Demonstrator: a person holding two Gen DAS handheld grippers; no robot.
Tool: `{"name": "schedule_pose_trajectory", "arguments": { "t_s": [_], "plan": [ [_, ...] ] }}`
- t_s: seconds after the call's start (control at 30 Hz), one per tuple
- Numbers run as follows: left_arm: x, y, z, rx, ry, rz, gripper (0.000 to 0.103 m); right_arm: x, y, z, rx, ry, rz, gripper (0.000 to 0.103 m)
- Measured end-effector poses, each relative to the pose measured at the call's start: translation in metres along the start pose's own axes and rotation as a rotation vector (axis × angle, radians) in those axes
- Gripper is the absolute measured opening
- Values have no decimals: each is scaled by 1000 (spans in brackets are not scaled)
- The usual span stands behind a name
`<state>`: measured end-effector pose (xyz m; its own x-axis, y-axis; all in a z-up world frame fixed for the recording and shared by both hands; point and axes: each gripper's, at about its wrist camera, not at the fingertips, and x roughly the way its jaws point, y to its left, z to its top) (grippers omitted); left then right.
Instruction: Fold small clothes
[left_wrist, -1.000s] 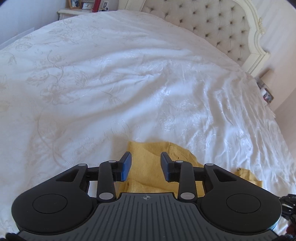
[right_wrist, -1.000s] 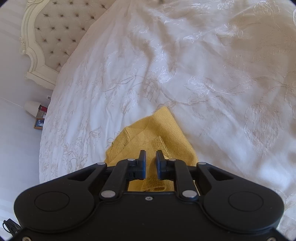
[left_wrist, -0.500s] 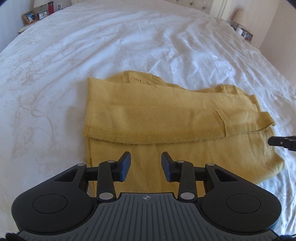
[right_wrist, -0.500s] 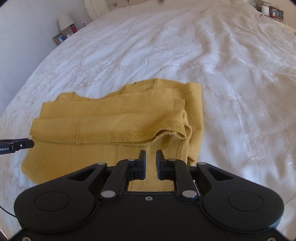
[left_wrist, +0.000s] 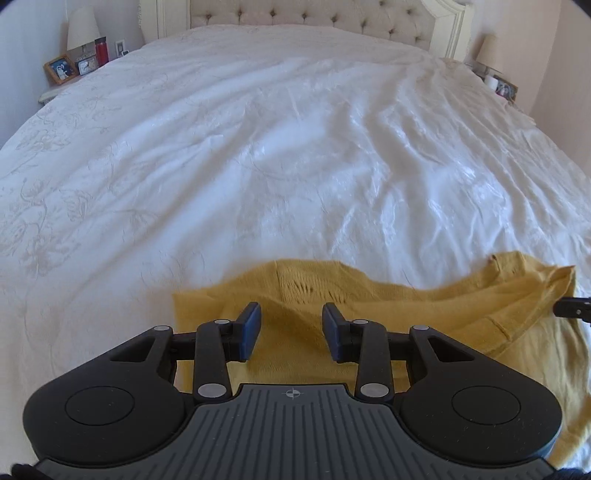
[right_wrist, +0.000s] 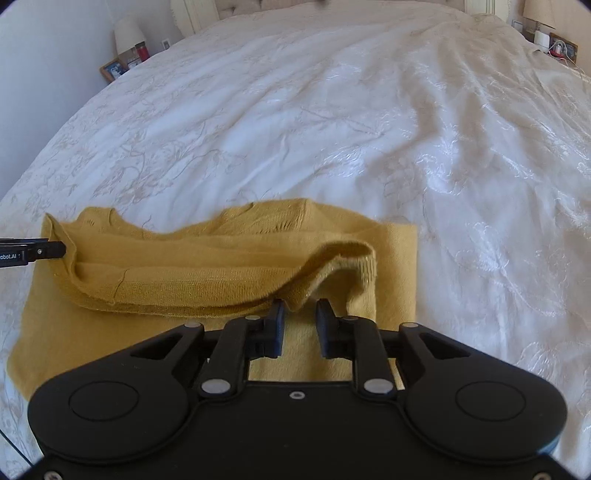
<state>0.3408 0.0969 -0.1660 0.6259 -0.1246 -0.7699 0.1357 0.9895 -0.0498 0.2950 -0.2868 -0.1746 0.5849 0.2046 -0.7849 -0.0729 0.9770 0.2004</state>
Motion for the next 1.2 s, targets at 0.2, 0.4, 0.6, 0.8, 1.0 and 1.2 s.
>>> {"name": "schedule_pose_trajectory", "arguments": {
  "t_s": [0.2,0.4,0.6,0.8,1.0,1.2],
  "plan": [
    [-14,10,14,-46,-51,23,35,-7,-14,10,68,-38,-17,31],
    [-26,-8,-21,16,2,-33,36,-20,2,-7,2,-12,14,44],
    [-6,-16,-39,73,83,-26,36,-19,25,-23,-66,32,46,47],
    [17,32,-16,-138,81,105,36,-16,31,-24,-53,37,50,47],
    [10,53,0,-168,54,139,37,-13,30,-22,-26,32,52,47],
    [9,26,-5,10,54,56,37,-11,31,-22,-27,37,56,47]
  ]
}}
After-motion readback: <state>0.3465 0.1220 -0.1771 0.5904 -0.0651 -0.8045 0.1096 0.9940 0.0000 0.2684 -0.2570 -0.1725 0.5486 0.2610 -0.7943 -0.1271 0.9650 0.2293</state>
